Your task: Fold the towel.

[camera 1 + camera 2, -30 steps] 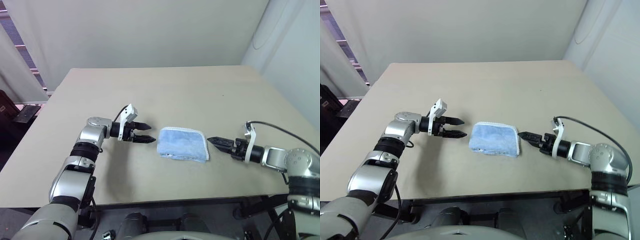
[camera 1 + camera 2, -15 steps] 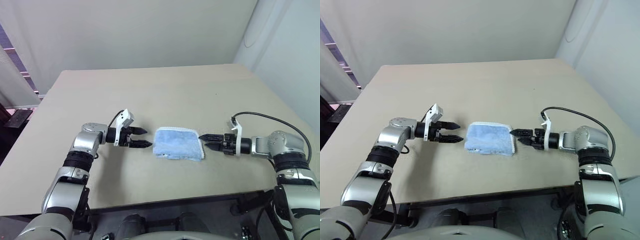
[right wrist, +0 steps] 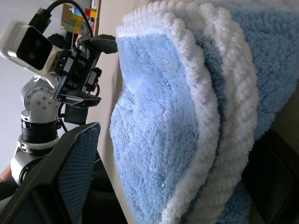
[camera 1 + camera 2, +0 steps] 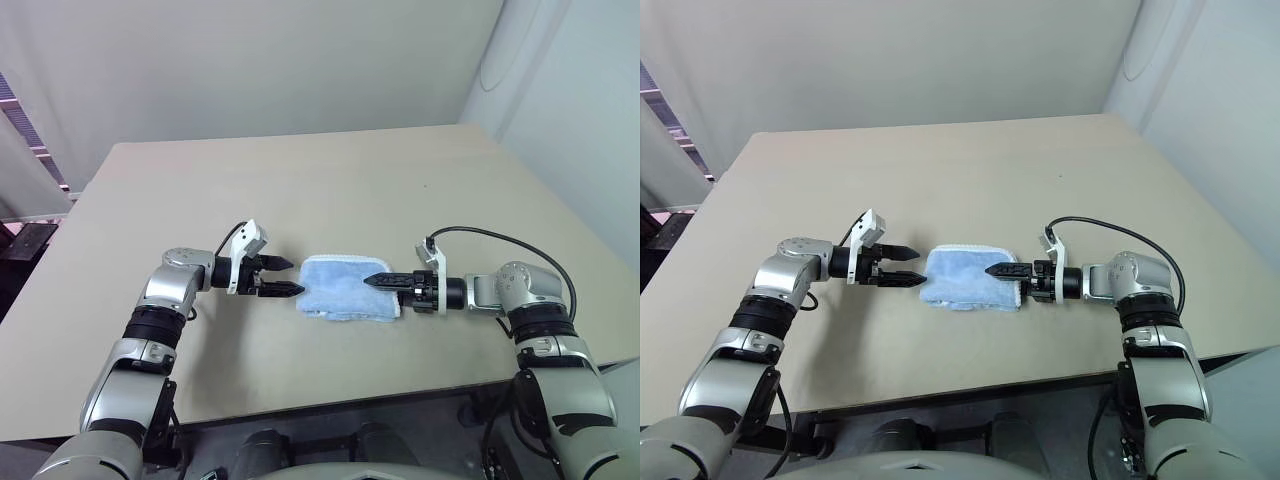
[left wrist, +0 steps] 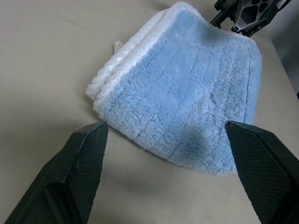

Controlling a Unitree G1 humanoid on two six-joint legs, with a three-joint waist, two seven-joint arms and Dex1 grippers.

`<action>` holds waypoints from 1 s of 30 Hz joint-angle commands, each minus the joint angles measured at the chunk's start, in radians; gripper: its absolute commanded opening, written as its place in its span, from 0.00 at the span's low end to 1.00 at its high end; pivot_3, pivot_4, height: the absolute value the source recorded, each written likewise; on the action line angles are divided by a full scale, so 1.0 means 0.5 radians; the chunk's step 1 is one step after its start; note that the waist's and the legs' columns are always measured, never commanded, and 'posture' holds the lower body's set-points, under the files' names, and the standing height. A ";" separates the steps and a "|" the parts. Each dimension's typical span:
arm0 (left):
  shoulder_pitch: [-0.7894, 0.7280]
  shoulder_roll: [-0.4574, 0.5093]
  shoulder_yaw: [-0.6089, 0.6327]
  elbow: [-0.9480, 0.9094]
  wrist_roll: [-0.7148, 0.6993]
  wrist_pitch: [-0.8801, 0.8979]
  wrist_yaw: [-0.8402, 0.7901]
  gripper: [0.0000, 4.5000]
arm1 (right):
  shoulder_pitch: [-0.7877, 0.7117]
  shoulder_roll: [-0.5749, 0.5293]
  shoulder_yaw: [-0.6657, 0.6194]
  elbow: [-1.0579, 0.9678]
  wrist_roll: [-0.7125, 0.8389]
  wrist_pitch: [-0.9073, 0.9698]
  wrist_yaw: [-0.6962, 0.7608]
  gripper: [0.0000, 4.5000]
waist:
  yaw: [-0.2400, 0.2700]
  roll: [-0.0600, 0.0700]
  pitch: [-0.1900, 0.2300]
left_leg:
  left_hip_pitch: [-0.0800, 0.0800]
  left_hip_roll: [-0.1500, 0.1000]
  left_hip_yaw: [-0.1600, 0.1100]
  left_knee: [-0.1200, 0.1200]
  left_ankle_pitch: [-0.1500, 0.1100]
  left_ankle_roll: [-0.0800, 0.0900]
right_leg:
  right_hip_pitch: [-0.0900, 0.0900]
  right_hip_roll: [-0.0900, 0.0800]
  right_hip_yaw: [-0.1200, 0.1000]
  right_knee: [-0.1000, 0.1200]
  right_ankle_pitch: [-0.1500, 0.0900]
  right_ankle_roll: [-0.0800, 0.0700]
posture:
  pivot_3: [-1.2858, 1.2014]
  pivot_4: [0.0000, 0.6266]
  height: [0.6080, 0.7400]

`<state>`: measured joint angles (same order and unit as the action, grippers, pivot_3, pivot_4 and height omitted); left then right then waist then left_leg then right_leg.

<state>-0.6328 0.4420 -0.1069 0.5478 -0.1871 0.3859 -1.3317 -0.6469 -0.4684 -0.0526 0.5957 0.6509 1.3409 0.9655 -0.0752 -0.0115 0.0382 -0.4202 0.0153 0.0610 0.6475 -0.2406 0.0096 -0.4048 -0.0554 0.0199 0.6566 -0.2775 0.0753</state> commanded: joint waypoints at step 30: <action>-0.251 -0.012 0.013 0.290 -0.026 -0.095 0.026 0.95 | 0.095 0.269 -1.287 -0.662 0.475 0.283 -0.707 0.01 | 0.048 -0.001 -0.002 | -0.009 -0.001 0.002 0.000 0.001 0.000 | -0.016 -0.011 -0.015 0.006 0.008 -0.006 | 0.52 0.00 1.00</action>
<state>-0.7234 0.4327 -0.1223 0.6951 -0.1874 0.3584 -1.3136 -0.5944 -0.3458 -0.6183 0.3255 0.8354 1.4783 0.6617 -0.0511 -0.0122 0.0371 -0.4256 0.0147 0.0618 0.6473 -0.2398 0.0098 -0.4134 -0.0608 0.0125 0.6591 -0.2735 0.0726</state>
